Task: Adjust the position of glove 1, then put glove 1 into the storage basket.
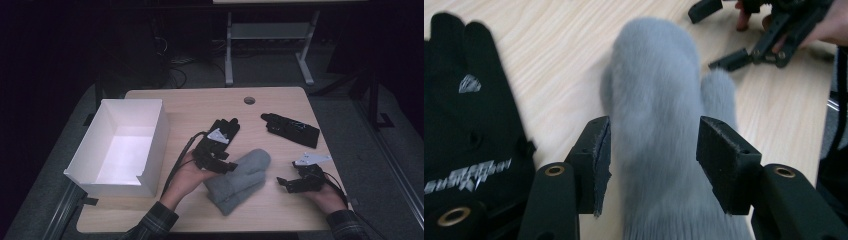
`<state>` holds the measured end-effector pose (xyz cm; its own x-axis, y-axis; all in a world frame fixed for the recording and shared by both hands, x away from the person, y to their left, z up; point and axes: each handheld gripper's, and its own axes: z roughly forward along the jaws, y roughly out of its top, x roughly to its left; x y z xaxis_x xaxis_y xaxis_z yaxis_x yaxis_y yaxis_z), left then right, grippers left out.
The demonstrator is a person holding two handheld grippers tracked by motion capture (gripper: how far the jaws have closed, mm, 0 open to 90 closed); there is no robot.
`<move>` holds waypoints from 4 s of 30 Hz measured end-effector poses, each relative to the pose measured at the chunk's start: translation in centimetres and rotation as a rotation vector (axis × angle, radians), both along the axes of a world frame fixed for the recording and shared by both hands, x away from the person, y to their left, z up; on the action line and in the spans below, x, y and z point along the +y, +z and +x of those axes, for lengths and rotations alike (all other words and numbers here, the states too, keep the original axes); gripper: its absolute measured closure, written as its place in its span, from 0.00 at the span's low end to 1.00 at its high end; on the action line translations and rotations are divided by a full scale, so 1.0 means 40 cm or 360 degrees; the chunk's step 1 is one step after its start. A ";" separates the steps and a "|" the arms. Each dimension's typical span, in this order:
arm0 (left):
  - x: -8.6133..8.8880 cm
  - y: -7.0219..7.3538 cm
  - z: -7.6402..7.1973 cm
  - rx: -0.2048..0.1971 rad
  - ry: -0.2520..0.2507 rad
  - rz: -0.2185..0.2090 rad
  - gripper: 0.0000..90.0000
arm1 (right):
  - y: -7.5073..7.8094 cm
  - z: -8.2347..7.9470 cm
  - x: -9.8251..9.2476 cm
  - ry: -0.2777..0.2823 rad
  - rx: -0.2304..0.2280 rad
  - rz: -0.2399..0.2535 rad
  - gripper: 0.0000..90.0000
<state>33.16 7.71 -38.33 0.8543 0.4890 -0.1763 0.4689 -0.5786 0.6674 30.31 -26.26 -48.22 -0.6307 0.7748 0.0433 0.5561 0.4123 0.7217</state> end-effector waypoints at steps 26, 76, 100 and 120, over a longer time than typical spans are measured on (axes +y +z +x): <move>0.070 -0.097 -0.060 0.0131 -0.0057 0.0044 0.57 | 0.000 0.000 0.001 -0.0004 0.0000 0.0000 0.13; 0.103 -0.084 -0.058 0.0028 0.0028 0.0092 0.99 | 0.056 0.004 0.079 0.0192 0.0124 0.0089 1.00; 0.102 -0.132 -0.081 0.0126 -0.0019 0.0128 0.99 | 0.046 0.131 0.244 0.0304 0.0122 0.0022 1.00; 0.099 -0.064 -0.017 -0.0034 0.0022 -0.0161 0.38 | 0.045 0.077 0.123 0.0175 0.0070 0.0022 0.30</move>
<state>32.47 11.67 -40.91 0.8517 0.4813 -0.2073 0.4615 -0.5012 0.7320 33.39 -21.35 -46.41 -0.7090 0.7003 0.0830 0.5392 0.4625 0.7038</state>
